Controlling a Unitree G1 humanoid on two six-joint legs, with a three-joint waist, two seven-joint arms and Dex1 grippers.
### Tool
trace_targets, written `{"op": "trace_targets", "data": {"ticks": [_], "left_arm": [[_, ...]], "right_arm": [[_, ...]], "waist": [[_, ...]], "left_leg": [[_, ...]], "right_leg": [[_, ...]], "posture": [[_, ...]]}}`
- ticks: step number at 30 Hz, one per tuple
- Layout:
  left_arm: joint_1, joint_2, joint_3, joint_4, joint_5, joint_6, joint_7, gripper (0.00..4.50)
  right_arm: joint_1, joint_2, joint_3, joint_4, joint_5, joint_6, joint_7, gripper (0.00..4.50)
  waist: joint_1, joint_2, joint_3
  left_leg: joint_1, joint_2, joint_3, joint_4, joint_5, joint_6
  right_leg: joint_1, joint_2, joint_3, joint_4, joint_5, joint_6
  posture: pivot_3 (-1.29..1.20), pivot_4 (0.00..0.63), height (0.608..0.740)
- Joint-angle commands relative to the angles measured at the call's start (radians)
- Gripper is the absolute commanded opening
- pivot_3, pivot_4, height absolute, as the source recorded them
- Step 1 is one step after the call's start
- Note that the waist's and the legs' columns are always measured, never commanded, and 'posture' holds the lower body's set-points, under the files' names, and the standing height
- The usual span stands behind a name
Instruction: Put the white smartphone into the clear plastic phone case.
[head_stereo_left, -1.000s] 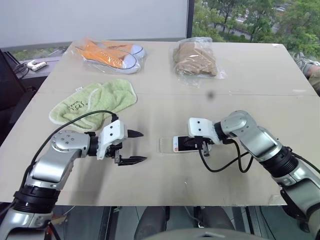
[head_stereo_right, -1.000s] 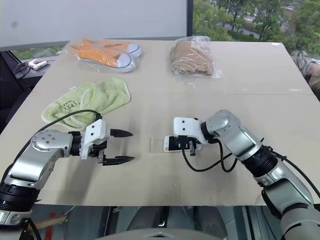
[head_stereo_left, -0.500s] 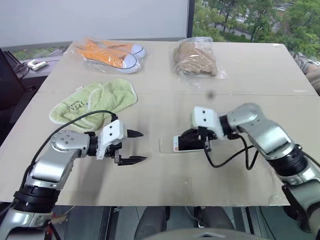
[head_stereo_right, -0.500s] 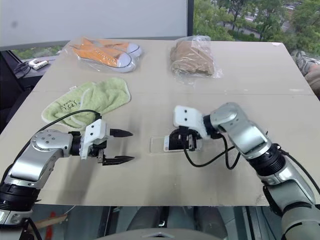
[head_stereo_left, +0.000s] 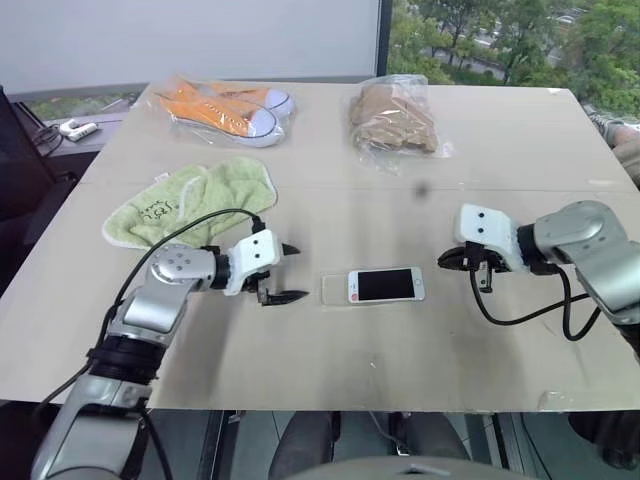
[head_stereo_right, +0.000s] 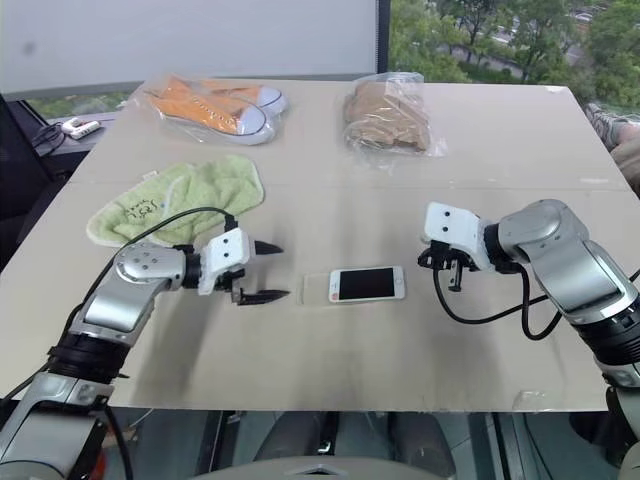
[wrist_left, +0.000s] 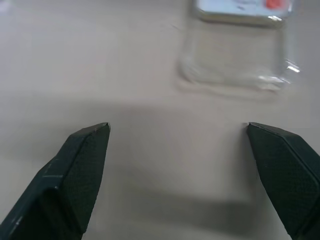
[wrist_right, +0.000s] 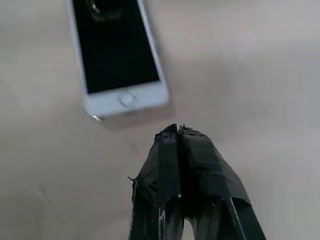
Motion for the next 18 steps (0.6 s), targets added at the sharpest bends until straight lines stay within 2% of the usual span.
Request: {"op": "trace_targets", "data": {"ticks": [1, 18], "left_arm": [[-0.011, -0.025, -0.023, 0.034, 0.044, -0.05, 0.031, 4.5], [0.004, -0.071, -0.047, 0.0, 0.069, -0.055, 0.028, 4.5]], "right_arm": [[0.0, 0.007, 0.007, -0.001, -0.024, -0.024, -0.018, 0.06], [-0.006, 0.037, 0.109, -0.028, -0.058, 0.004, 0.004, 0.06]], "waist": [[-0.002, 0.0, 0.0], [0.025, 0.0, -0.001]], "left_leg": [[0.0, 0.0, 0.0, 0.0, 0.0, -0.001], [0.0, 0.0, 0.0, 0.002, 0.002, -0.004]], "right_leg": [[0.0, 0.0, 0.0, 0.0, 0.0, 0.0], [0.0, -0.001, 0.0, 0.0, 0.0, 0.0]], "posture": [[0.0, 0.15, 0.74], [0.0, 0.15, 0.74]]}}
